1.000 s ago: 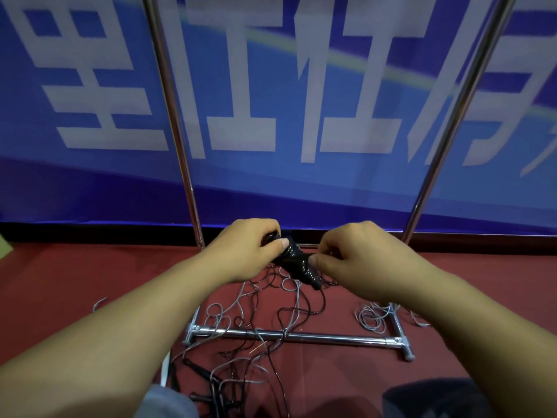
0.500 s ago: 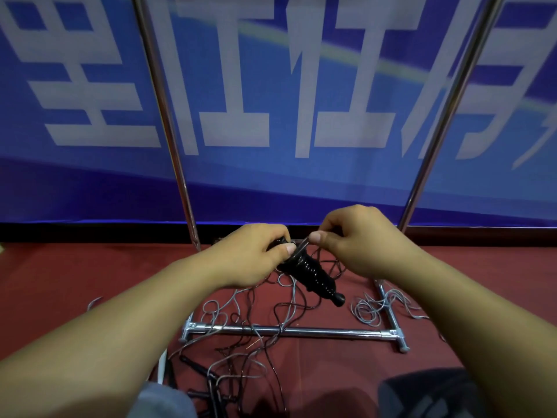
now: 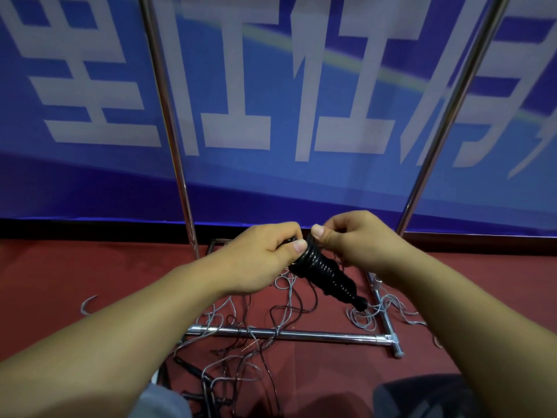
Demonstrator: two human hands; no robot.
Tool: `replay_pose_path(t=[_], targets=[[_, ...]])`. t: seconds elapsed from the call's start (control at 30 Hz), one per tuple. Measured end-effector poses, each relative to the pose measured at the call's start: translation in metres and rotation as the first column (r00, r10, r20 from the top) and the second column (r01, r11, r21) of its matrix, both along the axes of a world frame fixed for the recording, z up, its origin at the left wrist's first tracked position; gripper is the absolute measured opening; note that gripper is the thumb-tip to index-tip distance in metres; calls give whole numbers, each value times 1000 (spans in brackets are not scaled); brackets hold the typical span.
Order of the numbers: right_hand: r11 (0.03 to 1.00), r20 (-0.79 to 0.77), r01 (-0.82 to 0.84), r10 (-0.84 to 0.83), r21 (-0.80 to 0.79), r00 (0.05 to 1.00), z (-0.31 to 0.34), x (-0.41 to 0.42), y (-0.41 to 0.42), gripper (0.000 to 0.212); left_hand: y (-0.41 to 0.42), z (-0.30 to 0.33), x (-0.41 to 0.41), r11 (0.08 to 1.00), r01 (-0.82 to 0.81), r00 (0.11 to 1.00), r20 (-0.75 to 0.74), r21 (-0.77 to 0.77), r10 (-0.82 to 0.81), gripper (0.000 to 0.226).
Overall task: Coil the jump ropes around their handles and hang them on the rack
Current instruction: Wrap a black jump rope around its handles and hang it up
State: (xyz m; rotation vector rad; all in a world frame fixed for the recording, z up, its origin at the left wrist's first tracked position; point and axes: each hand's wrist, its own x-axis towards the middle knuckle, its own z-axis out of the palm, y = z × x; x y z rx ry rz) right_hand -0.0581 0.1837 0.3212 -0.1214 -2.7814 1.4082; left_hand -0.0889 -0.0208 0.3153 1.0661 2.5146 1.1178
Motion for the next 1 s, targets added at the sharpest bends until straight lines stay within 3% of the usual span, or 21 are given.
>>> replay_pose_path(t=[0.17, 0.23, 0.33, 0.43, 0.53, 0.6, 0.67, 0.73, 0.87, 1.0], targets=[[910, 155, -5, 76, -414, 985, 3, 3, -7, 36, 1, 8, 6, 990, 20, 999, -31, 139, -16, 23], [865, 179, 0, 104, -503, 978, 4, 4, -11, 42, 1, 10, 6, 980, 7, 999, -34, 197, 0, 23], [886, 136, -8, 80, -463, 988, 2, 4, -19, 50, 0, 7, 5, 967, -61, 997, -22, 247, 69, 21], [941, 21, 100, -98, -323, 995, 0, -3, -27, 49, 4, 4, 5, 929, -195, 981, 81, 315, 178, 27], [944, -128, 235, -268, -230, 955, -3, -15, -33, 47, 11, 7, 4, 816, -418, 875, 419, 398, 244, 31], [922, -200, 303, -352, -240, 914, -1, -23, -34, 47, 15, 12, 5, 718, -527, 768, 617, 455, 172, 29], [896, -256, 359, -423, -261, 869, 1, -29, -34, 45, 18, 15, 7, 648, -589, 692, 715, 483, 97, 32], [867, -297, 401, -483, -296, 824, 3, -33, -37, 41, 21, 14, 10, 651, -591, 666, 743, 476, 62, 36], [832, -361, 450, -549, -324, 754, 1, -35, -48, 37, 29, 15, 15, 694, -513, 697, 718, 505, -7, 40], [825, -378, 447, -559, -346, 738, 0, -29, -65, 37, 32, 17, 16, 661, -495, 707, 703, 564, -70, 51]])
